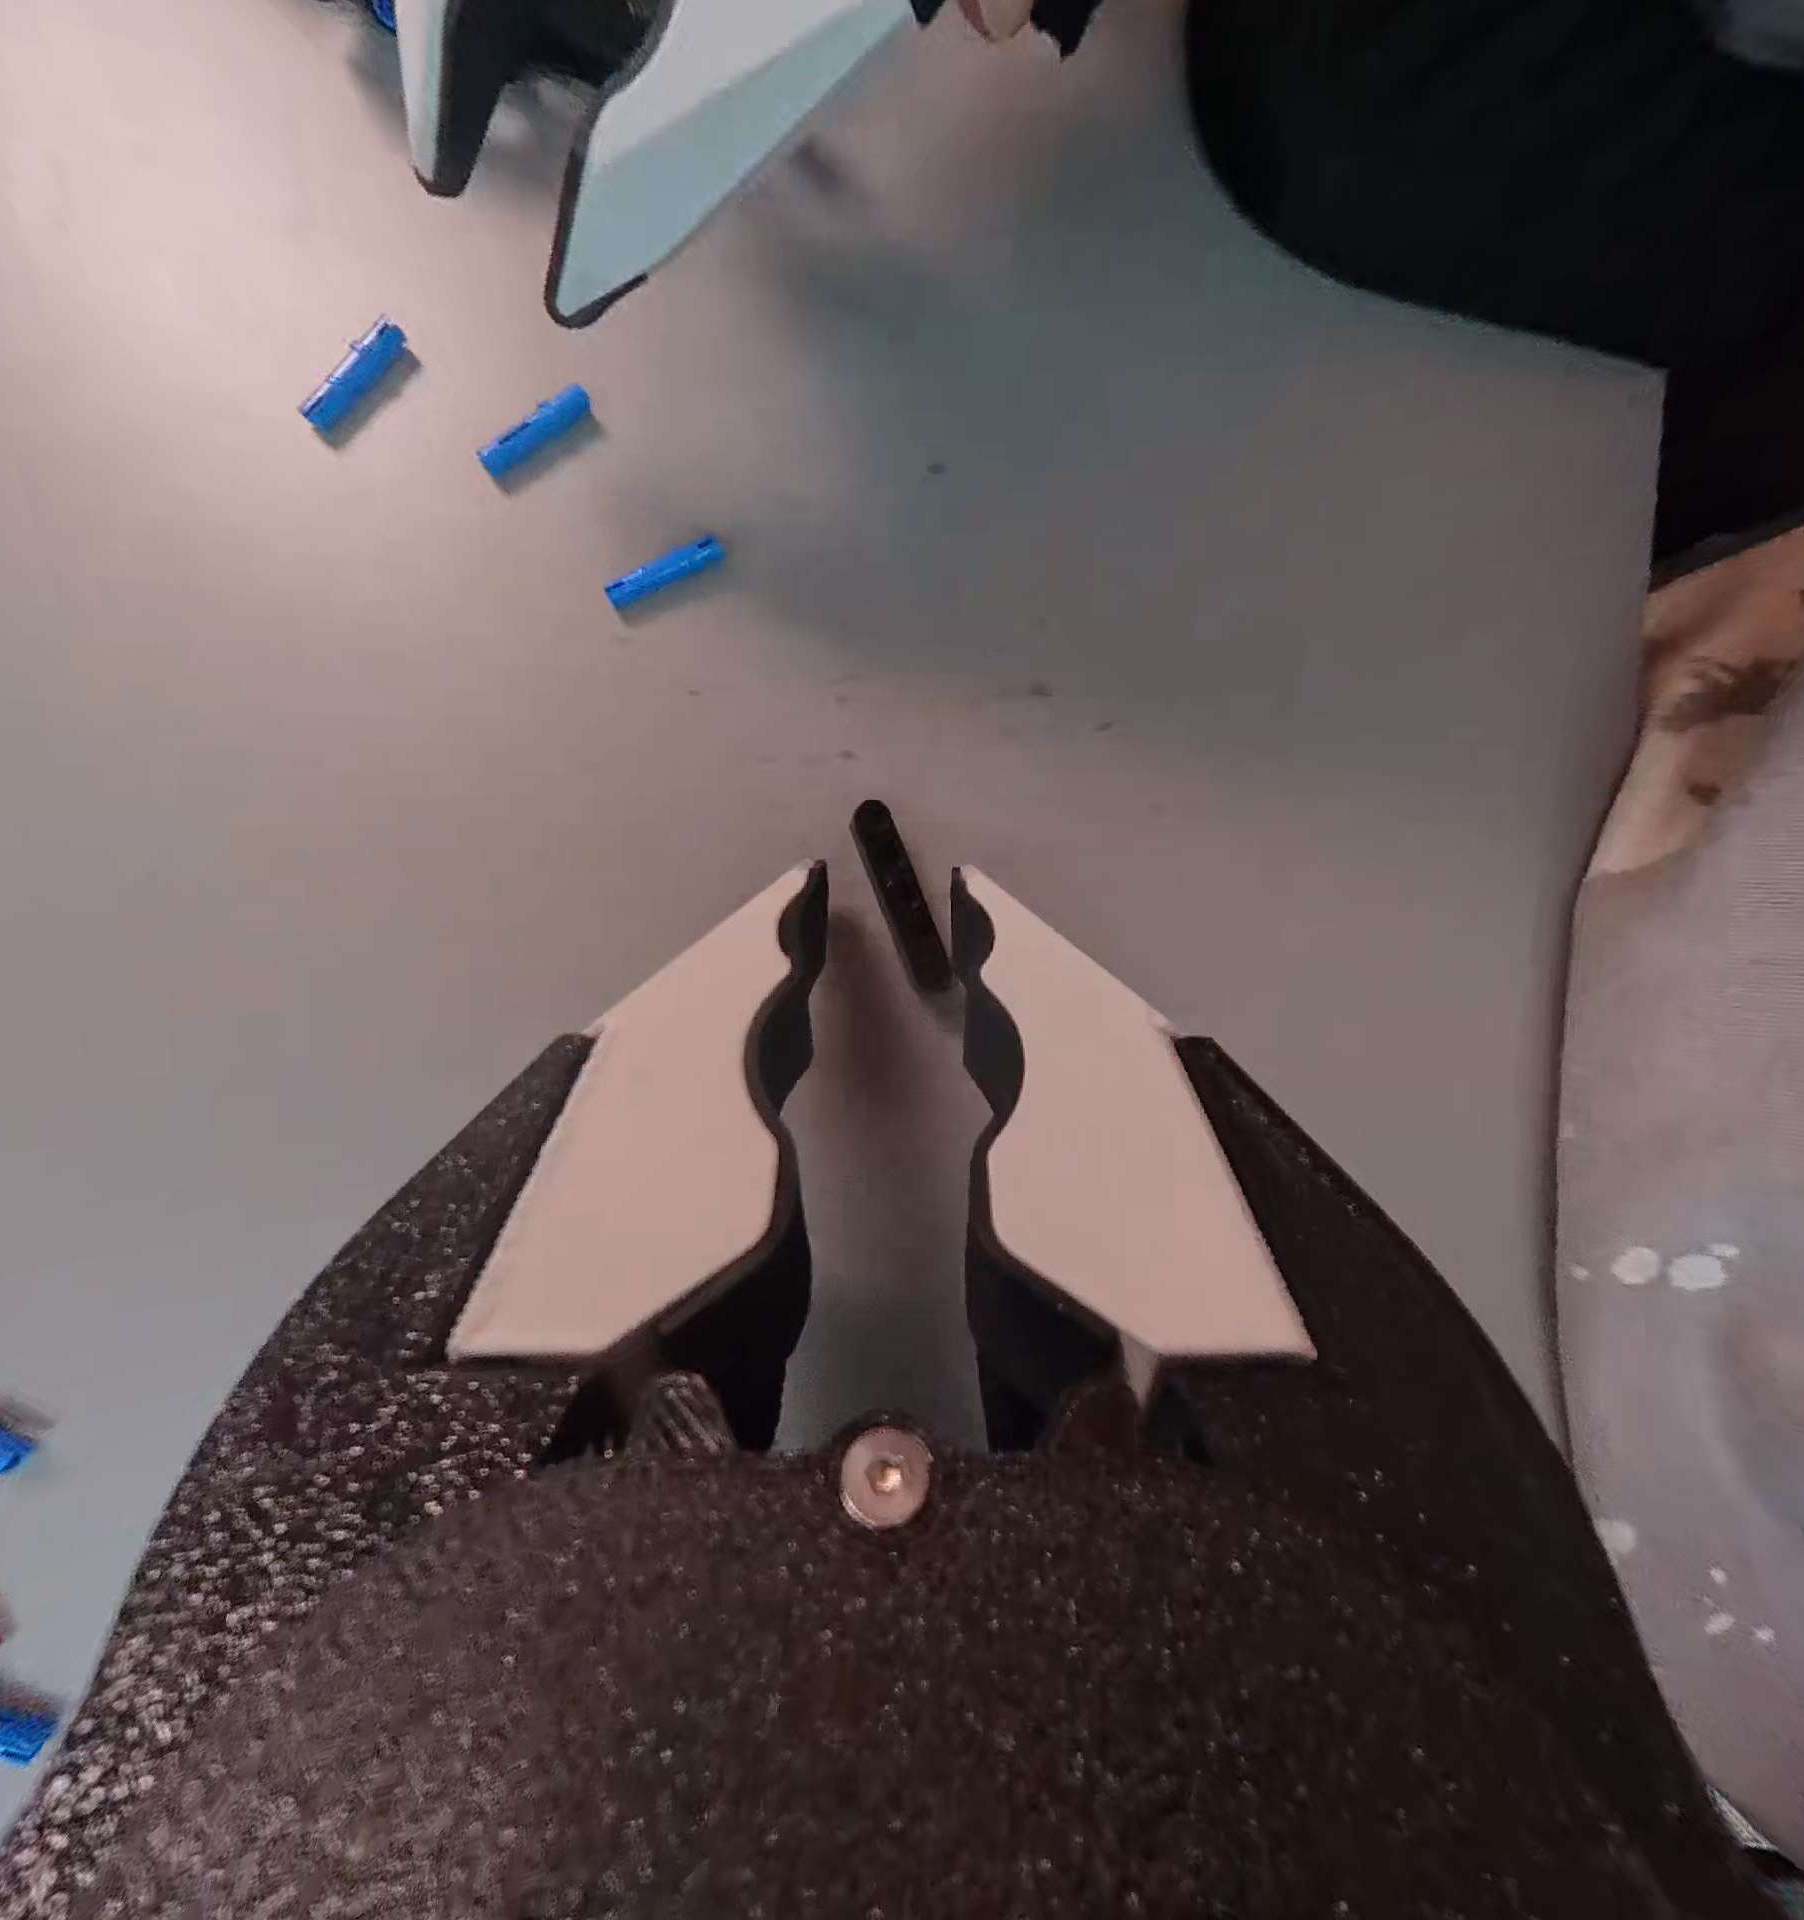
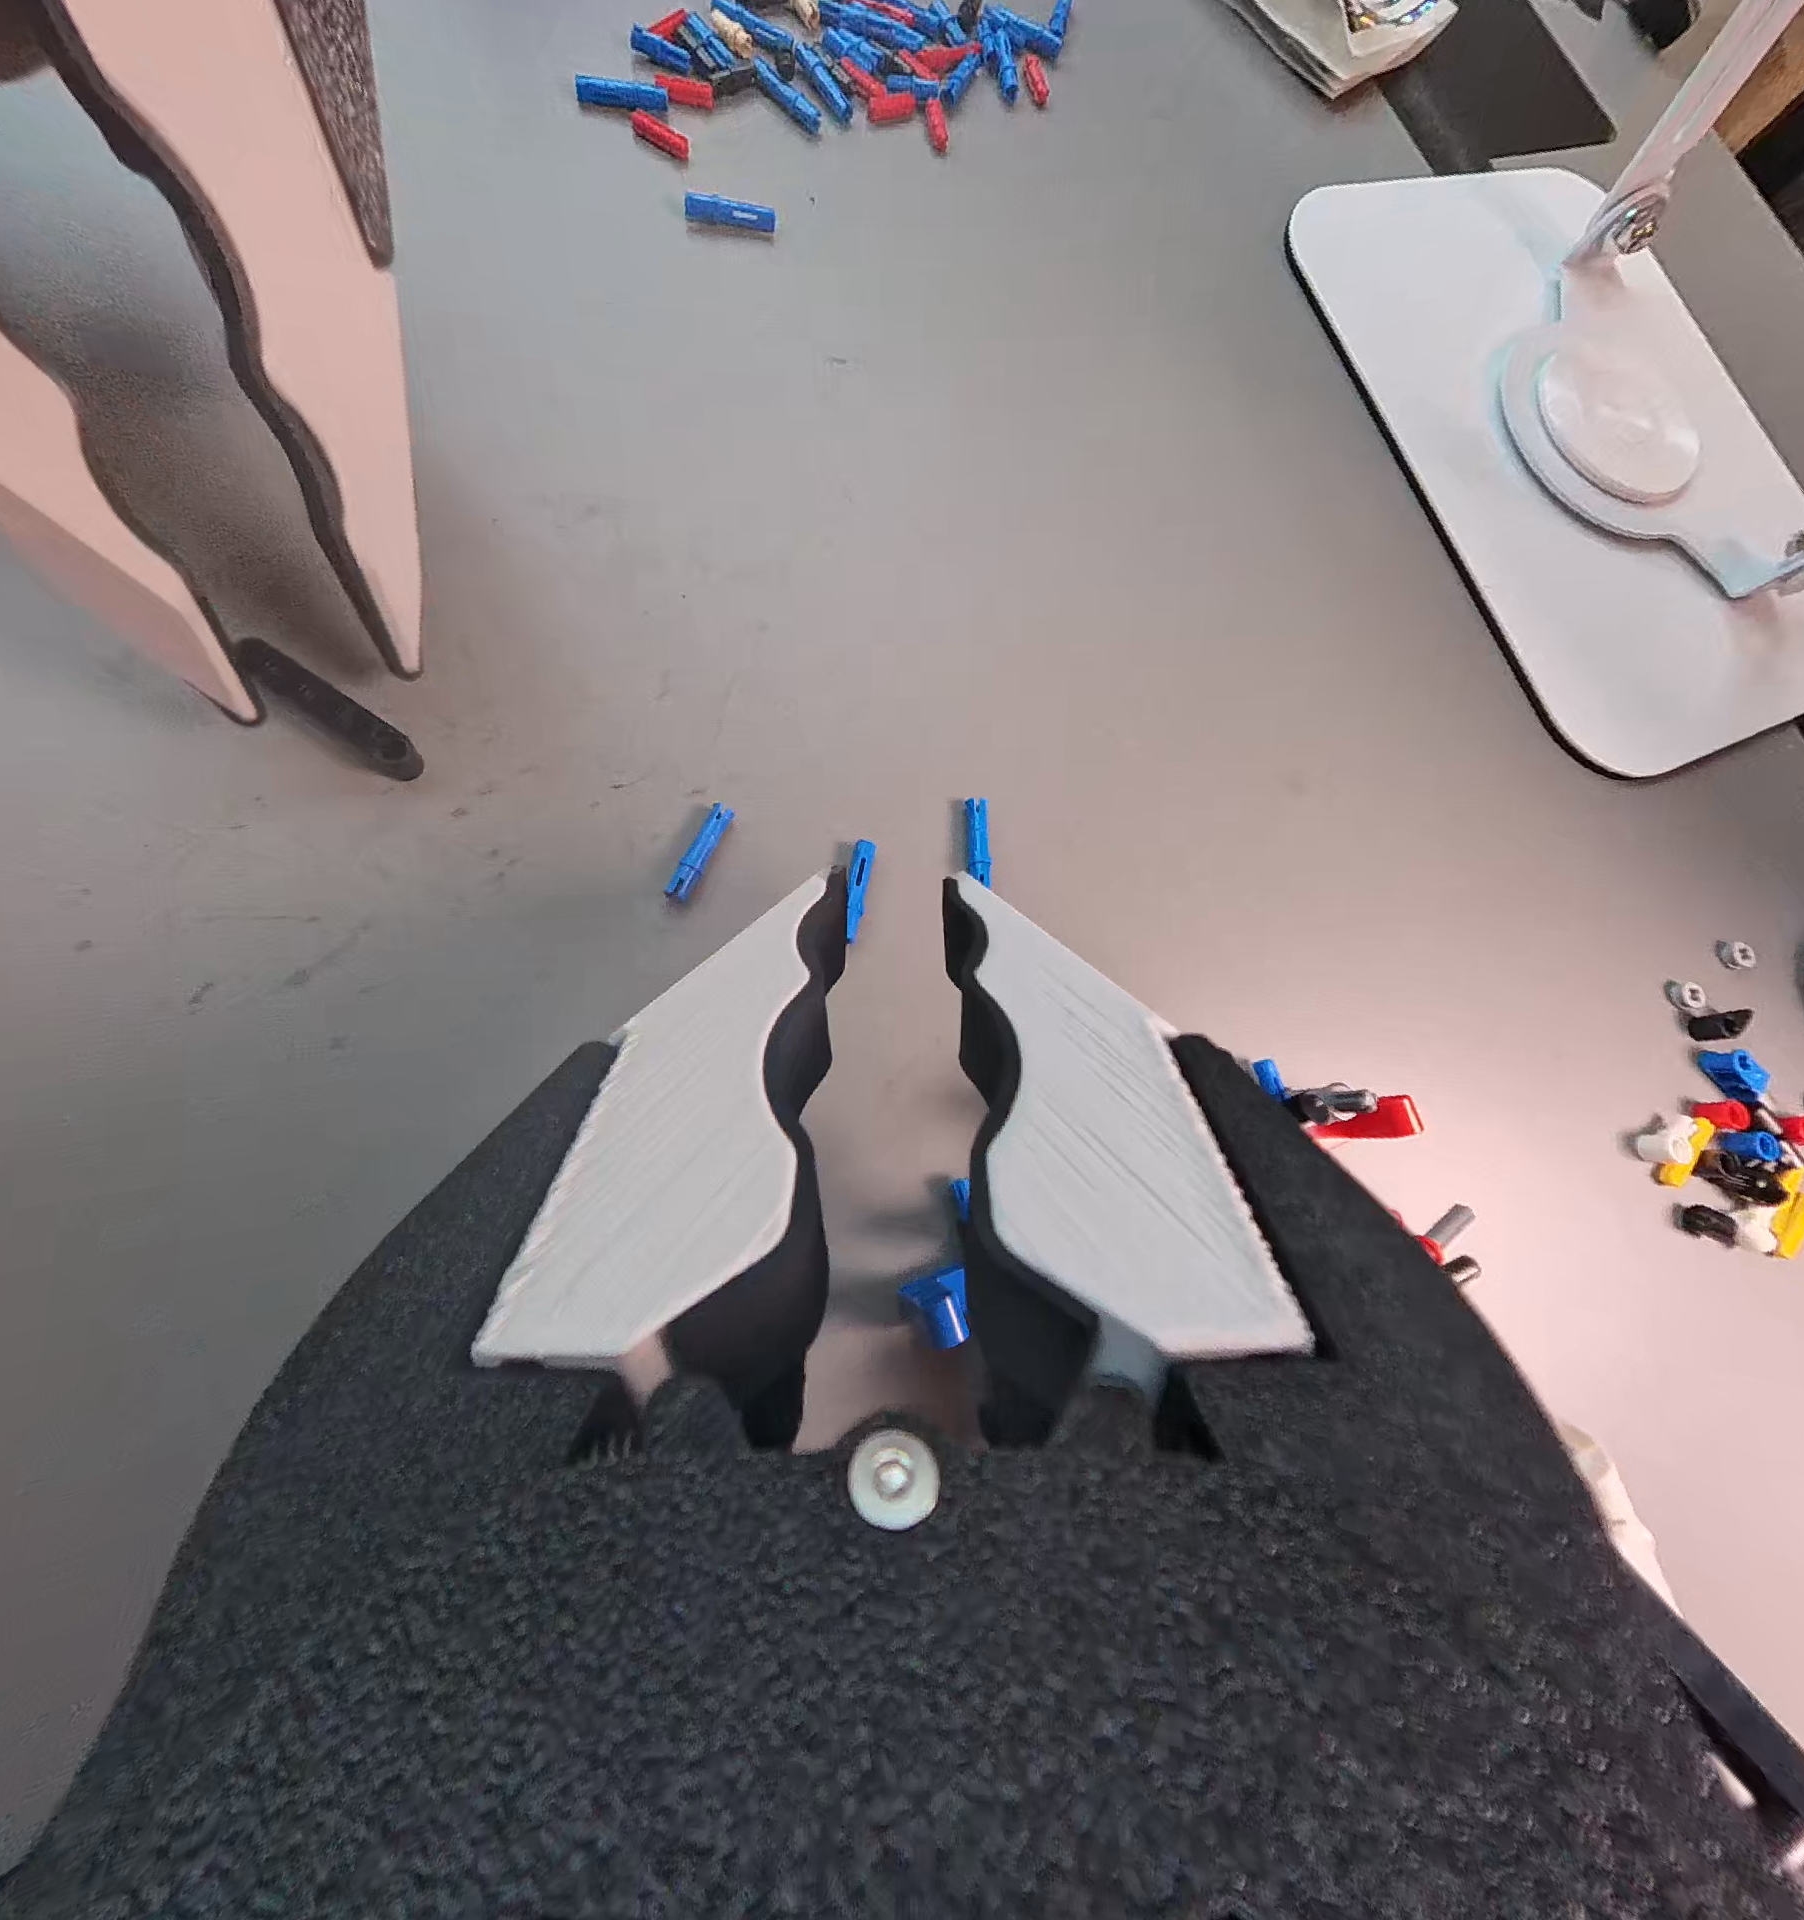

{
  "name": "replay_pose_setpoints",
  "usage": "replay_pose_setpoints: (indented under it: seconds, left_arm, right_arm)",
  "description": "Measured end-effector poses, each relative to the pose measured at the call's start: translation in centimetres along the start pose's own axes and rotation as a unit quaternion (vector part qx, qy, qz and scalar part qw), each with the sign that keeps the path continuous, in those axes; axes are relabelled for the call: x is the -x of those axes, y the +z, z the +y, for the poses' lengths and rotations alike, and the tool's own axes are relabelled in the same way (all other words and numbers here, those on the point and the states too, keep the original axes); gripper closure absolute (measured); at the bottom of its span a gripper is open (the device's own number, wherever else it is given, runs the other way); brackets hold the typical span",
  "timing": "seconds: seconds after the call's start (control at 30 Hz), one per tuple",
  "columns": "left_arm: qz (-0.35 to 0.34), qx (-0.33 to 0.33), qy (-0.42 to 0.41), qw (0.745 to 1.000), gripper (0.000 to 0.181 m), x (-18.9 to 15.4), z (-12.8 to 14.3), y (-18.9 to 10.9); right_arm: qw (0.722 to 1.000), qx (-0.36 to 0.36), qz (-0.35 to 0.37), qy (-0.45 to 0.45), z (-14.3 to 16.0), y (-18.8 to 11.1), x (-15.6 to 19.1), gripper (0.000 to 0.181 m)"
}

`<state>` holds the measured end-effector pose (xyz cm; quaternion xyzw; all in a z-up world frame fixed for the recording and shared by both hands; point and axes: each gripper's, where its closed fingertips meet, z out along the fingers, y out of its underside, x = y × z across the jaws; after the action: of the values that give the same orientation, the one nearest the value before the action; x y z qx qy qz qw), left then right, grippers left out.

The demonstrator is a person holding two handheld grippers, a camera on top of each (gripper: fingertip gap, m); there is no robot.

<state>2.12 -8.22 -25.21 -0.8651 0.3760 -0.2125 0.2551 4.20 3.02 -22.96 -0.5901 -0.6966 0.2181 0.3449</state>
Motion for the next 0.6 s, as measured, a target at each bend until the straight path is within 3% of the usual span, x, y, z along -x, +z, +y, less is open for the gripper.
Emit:
replay_pose_setpoints:
  seconds: [0.2,0.3,0.37,0.47,0.53,0.6]
  left_arm:
    - [-0.052,0.040,0.063,0.996,0.175,0.7,0.6,0.5]
    - [-0.093,0.043,0.063,0.993,0.175,2.3,0.6,-1.7]
    - [-0.148,0.010,0.045,0.988,0.175,4.2,-0.3,-5.4]
    - [-0.288,-0.012,0.004,0.958,0.175,8.4,0.3,-14.1]
    - [-0.380,0.008,-0.053,0.924,0.175,11.2,3.5,-20.1]
    - [-0.429,0.053,-0.132,0.892,0.175,13.0,8.5,-24.3]
  right_arm:
    - [1.000,0.011,-0.003,0.008,0.0,0.4,0.3,0.159]
    - [0.999,0.041,0.007,0.008,0.3,1.0,-0.6,0.154]
    - [0.997,0.077,-0.011,0.008,0.5,1.4,-0.9,0.147]
    - [0.993,0.110,-0.041,0.008,0.2,2.0,-0.9,0.142]
    - [0.991,0.132,-0.035,0.007,0.2,2.6,-1.5,0.151]
    - [0.988,0.149,-0.033,0.010,0.4,3.0,-1.9,0.157]
